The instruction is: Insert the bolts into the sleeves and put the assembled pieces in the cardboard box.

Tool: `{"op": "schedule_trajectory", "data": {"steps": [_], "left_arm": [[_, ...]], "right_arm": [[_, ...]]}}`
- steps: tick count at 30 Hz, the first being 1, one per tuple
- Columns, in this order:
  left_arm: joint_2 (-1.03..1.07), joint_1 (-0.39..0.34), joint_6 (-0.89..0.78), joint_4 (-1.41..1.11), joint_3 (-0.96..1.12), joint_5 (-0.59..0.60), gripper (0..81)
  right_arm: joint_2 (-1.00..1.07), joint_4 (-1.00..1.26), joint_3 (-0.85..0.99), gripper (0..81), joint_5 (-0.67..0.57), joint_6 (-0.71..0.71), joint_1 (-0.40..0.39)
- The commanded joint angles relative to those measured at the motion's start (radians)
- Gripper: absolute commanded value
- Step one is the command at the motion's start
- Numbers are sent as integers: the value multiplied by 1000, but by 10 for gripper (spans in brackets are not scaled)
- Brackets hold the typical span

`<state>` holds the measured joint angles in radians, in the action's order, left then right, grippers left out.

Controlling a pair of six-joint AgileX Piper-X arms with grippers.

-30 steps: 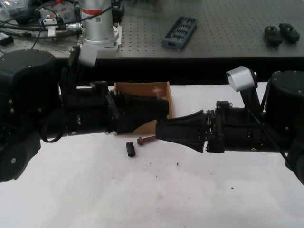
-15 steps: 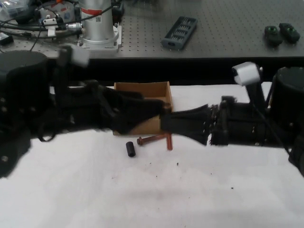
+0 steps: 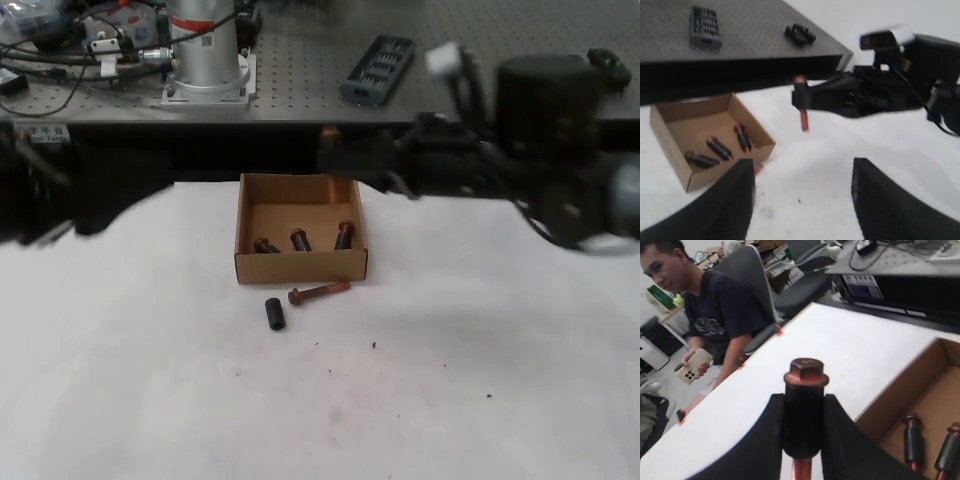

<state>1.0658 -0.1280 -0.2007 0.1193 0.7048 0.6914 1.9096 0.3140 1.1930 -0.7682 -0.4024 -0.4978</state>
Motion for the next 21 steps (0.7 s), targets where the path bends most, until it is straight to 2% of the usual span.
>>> {"op": "schedule_trajectory", "data": {"steps": [1,9,14,16,18,21], "left_arm": [[-58,3,28,153,3,-13,383],[-164,3,28,240,3,-22,356],[-202,3,28,247,3,-54,356],[-208,3,28,247,3,-59,356],[-209,3,28,247,3,-59,356],[-209,3,26,247,3,-59,356]], "right_arm": [[127,-103,163,43,64,-48,8],[370,-490,599,43,236,-61,-12],[412,-631,696,41,258,-45,-29],[410,-659,696,1,258,-48,-36],[410,-700,696,109,258,-66,-44],[410,-787,696,346,304,-76,-56]]}}
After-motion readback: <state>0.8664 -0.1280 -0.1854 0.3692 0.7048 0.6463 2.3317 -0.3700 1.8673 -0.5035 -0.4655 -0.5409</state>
